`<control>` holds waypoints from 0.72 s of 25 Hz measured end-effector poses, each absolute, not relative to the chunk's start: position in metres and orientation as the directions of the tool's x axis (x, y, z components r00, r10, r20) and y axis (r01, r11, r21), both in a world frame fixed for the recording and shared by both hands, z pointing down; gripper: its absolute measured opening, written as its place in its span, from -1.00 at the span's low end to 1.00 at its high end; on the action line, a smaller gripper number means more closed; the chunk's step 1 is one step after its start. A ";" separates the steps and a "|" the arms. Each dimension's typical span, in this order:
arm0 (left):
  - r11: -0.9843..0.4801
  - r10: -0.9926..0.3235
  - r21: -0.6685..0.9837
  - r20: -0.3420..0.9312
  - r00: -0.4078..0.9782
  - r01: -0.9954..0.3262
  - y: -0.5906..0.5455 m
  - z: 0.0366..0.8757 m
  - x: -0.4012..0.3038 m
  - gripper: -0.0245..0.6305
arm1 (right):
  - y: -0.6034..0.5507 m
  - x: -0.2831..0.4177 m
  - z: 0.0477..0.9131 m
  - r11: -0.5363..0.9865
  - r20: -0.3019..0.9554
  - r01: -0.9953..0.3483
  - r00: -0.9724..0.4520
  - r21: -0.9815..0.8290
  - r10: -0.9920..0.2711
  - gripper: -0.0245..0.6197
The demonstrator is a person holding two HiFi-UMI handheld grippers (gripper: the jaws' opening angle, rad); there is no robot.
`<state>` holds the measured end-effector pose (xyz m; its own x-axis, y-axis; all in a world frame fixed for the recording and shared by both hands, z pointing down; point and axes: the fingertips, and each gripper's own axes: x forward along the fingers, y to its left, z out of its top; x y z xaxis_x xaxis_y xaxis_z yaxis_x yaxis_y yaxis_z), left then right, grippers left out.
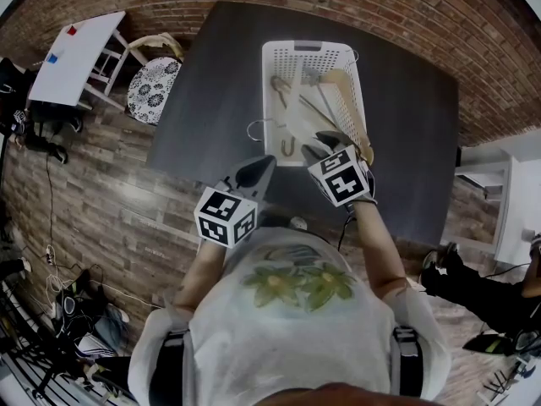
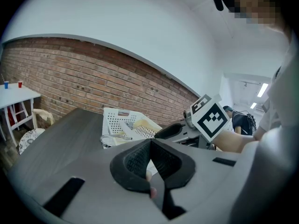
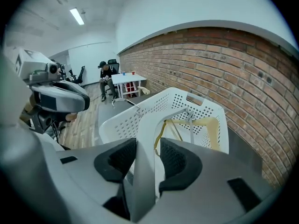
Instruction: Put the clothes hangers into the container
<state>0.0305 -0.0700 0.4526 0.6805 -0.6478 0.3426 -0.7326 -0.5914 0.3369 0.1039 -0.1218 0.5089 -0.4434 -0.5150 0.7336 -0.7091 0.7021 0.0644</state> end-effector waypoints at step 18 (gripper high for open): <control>-0.581 -0.653 0.346 0.342 0.676 -0.736 -0.066 0.455 0.024 -0.84 | -0.130 0.099 0.501 0.711 0.689 -0.628 -0.364 0.315 -0.627 -0.33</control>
<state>0.0241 -0.0656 0.4552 0.6760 -0.6528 0.3419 -0.7364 -0.5815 0.3459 0.0990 -0.1295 0.5012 -0.3637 -0.6268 0.6891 -0.6282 0.7113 0.3154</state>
